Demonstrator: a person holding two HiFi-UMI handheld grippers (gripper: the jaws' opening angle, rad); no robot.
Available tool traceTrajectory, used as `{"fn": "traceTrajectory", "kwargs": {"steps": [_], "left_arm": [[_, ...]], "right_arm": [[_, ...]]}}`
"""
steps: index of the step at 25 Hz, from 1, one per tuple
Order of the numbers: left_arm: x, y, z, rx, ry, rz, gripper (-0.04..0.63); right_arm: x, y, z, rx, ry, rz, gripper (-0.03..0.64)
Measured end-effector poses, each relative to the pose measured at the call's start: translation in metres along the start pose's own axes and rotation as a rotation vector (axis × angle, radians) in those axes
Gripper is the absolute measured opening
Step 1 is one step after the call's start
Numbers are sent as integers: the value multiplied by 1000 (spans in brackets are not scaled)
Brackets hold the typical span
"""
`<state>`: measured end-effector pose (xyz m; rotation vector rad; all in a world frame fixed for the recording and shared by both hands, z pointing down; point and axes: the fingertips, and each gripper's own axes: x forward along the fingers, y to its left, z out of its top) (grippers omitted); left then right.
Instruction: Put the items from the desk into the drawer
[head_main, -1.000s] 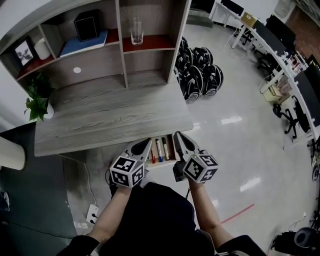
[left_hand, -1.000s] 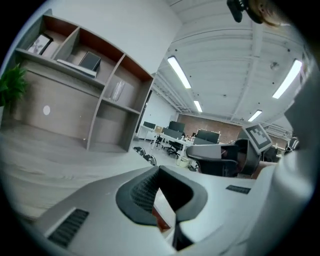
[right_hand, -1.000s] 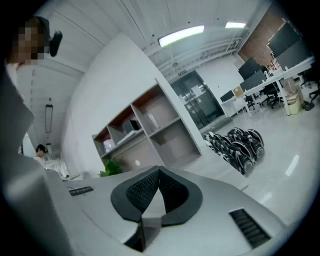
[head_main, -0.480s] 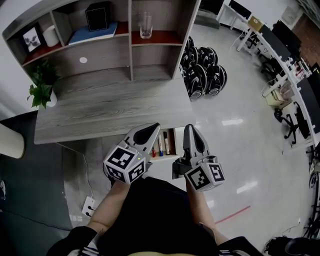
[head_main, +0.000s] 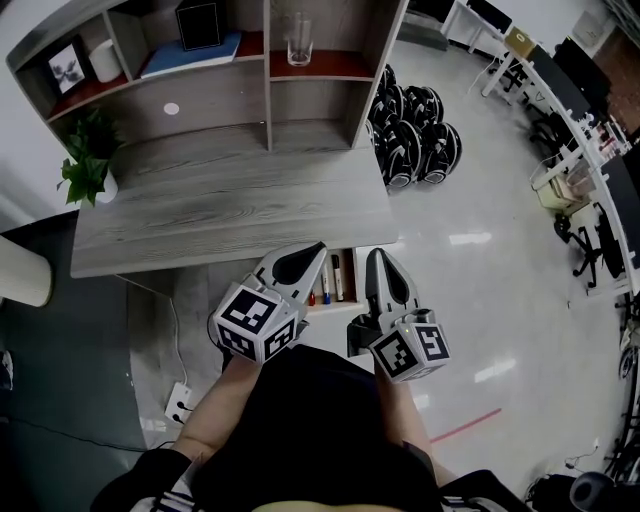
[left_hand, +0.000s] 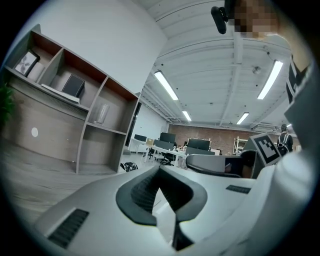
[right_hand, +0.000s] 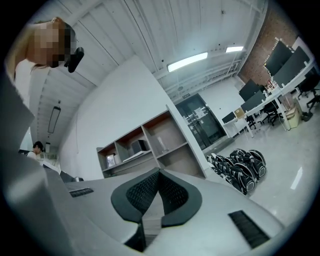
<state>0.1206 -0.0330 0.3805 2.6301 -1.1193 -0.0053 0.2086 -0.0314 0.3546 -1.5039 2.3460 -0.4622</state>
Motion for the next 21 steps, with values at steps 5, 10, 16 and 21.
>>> {"fn": "traceTrajectory", "kwargs": {"steps": [5, 10, 16, 21], "left_arm": [[2, 0, -6, -3, 16, 5, -3], [7, 0, -8, -4, 27, -4, -5], [18, -5, -6, 10, 28, -33, -5], [28, -13, -9, 9, 38, -54, -3]], "right_arm": [[-1, 6, -8, -50, 27, 13, -9], [0, 3, -12, 64, 27, 23, -9], [-7, 2, -6, 79, 2, 21, -9], [-18, -5, -4, 85, -4, 4, -9]]}}
